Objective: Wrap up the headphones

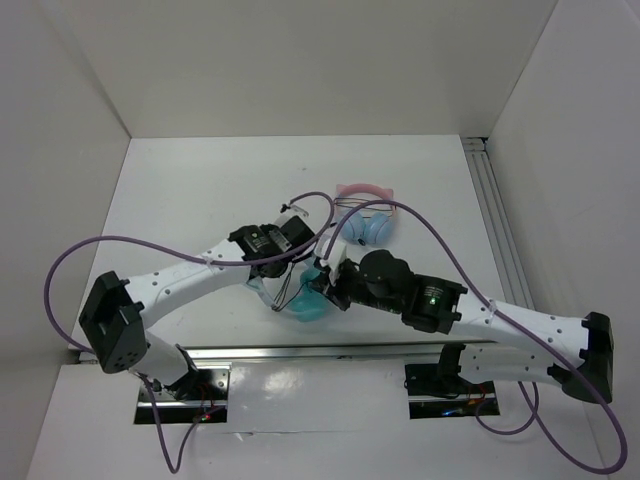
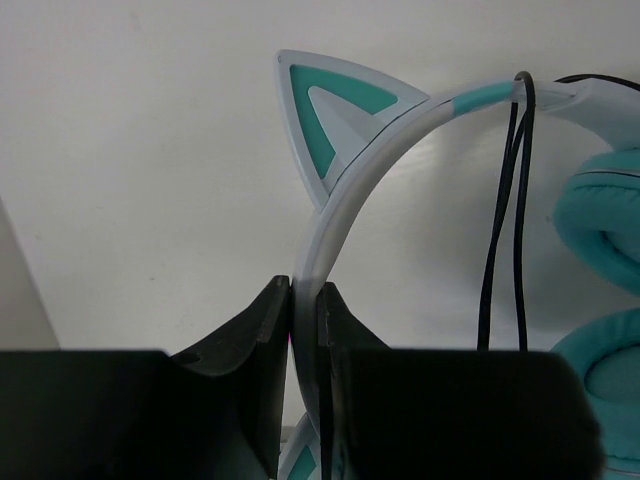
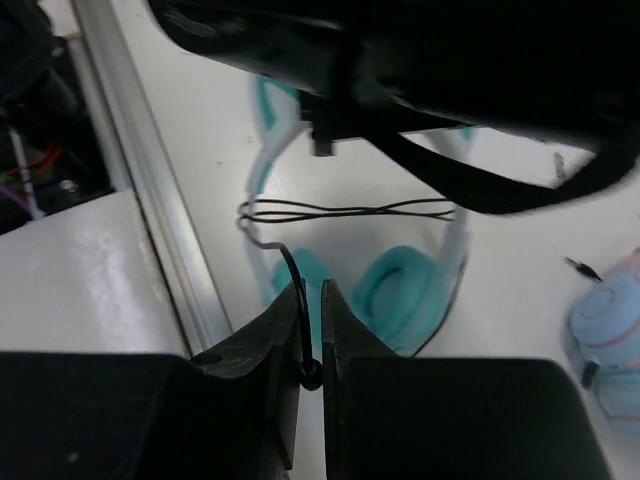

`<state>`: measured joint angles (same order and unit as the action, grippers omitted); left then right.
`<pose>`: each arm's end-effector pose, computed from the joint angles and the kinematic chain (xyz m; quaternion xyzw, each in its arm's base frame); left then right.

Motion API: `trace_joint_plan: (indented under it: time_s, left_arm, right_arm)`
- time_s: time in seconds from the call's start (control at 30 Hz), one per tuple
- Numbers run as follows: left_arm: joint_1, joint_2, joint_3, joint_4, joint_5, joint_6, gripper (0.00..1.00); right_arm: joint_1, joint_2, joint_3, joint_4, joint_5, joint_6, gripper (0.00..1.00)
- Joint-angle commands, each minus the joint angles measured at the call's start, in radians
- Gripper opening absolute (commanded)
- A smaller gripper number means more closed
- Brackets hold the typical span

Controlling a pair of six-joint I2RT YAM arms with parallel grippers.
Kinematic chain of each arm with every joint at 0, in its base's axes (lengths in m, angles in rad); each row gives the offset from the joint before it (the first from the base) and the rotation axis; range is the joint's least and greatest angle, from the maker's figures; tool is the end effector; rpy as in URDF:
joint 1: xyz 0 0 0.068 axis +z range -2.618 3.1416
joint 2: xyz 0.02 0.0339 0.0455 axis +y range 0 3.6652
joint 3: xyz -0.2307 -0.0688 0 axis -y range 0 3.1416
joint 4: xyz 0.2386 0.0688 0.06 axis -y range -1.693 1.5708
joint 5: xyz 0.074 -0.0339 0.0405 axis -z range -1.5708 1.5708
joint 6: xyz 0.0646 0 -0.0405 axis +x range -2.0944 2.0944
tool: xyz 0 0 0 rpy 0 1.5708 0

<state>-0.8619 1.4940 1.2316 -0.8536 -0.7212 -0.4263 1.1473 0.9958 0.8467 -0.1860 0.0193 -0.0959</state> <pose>0.2291 -0.2016 0.2295 0.1193 0.9072 0.1482 0.3751 0.1122 0.2459 0.2854 -0.4701 0.6659 0.2839 0.5050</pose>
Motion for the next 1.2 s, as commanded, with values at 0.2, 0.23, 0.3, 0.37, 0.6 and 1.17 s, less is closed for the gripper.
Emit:
trace_joint_plan:
  time_s: [0.2,0.23,0.3,0.37,0.6,1.17]
  left_arm:
    - [-0.012,-0.283,-0.127,0.105,0.416,0.103,0.0]
    - [-0.022,-0.299,-0.127,0.085,0.43,0.103,0.0]
    - [-0.049,-0.328,-0.116,0.059,0.454,0.103,0.0]
    - [-0.099,-0.35,-0.116,0.031,0.482,0.103,0.0]
    - [-0.216,-0.35,-0.069,-0.097,0.442,0.055,0.0]
    - [-0.216,-0.426,0.023,-0.124,0.453,0.052,0.0]
  right_arm:
    - [0.017,0.016,0.031,-0.046,0.346,-0.022,0.0]
    - [0.017,0.026,0.031,-0.046,0.407,-0.022,0.0]
    - [0.017,0.047,0.022,-0.027,0.488,-0.022,0.0]
    - [0.017,0.07,0.012,-0.007,0.559,-0.022,0.0]
    - [0.017,0.152,0.0,0.043,0.712,-0.031,0.0]
    - [0.017,0.095,-0.064,0.079,0.538,-0.001,0.37]
